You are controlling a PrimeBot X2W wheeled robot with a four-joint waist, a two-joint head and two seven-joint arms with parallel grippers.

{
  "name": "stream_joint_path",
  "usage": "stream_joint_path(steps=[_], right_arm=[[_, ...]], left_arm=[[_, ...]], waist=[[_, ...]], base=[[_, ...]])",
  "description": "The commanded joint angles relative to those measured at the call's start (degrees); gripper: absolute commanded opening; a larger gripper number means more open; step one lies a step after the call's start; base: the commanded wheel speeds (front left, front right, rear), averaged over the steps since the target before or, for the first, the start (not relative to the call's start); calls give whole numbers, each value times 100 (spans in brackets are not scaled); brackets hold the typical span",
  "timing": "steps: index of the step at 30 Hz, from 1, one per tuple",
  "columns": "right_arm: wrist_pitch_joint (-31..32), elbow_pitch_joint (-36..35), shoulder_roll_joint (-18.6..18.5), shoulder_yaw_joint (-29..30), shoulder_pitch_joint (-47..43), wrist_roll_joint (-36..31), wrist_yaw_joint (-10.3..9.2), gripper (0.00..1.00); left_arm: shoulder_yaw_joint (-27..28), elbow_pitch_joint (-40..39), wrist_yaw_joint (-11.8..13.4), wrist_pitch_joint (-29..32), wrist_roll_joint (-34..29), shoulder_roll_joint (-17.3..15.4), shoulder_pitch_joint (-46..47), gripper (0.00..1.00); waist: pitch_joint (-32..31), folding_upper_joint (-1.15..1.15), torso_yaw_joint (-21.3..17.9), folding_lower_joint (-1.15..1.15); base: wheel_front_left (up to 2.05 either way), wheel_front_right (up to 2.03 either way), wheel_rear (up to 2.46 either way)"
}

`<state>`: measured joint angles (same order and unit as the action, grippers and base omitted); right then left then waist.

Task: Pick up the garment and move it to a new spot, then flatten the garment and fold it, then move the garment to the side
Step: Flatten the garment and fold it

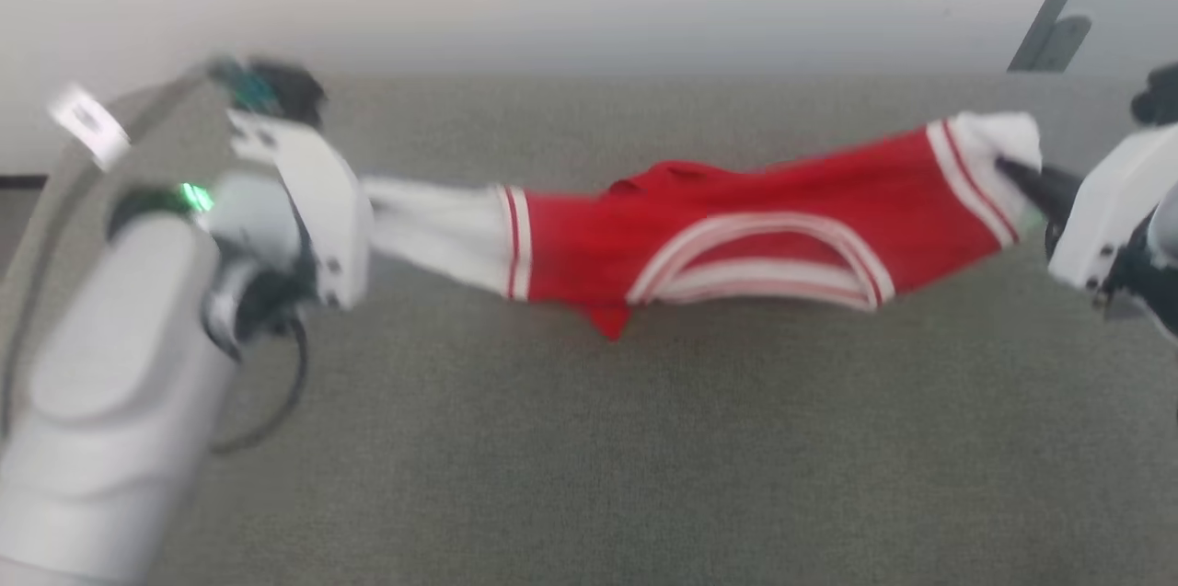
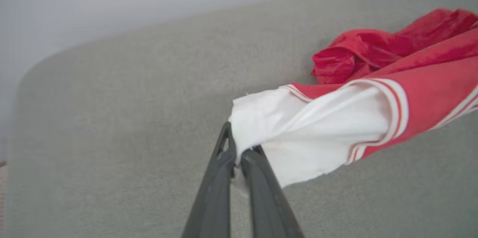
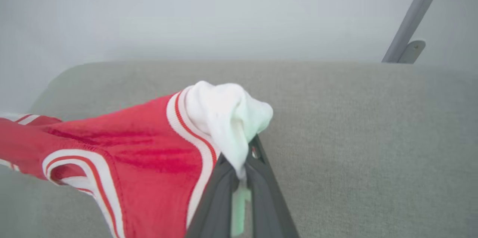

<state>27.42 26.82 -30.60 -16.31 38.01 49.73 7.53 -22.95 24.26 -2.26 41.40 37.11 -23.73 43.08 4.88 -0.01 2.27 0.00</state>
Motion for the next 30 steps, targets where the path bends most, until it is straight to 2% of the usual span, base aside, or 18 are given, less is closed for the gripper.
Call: stream_joint_path(steps=[1,7,12,18,24,30], right_arm=[[-8,-83,46,100,184,31,-8,0],[16,-35,403,505,826,-145,-8,0],[79,93,760,825,1408,-461,-6,0],[26,298,1017,867,1786,-955,-4,0],[-705,635,1062,688,2243,-1505,-5,0],[-1891,1008,929,510,3045,-1825,-5,0]], left_arm=[[113,-119,3,13,-33,-84,277,0],[328,-106,-112,-202,-111,-306,1248,0],[363,166,-247,-560,-236,-320,1981,0],[353,652,-297,-912,-318,-204,2463,0],[254,1299,-277,-1587,-503,70,3028,0],[179,1825,-105,-2579,-883,375,3932,0]], waist=[[-234,1,-4,0],[-610,1,-35,0],[-742,1,-60,0],[-698,1,-91,0],[-243,1,-100,0],[757,1,-98,0]], base=[[0,0,0],[0,0,0],[0,0,0],[0,0,0],[0,0,0],[0,0,0]])
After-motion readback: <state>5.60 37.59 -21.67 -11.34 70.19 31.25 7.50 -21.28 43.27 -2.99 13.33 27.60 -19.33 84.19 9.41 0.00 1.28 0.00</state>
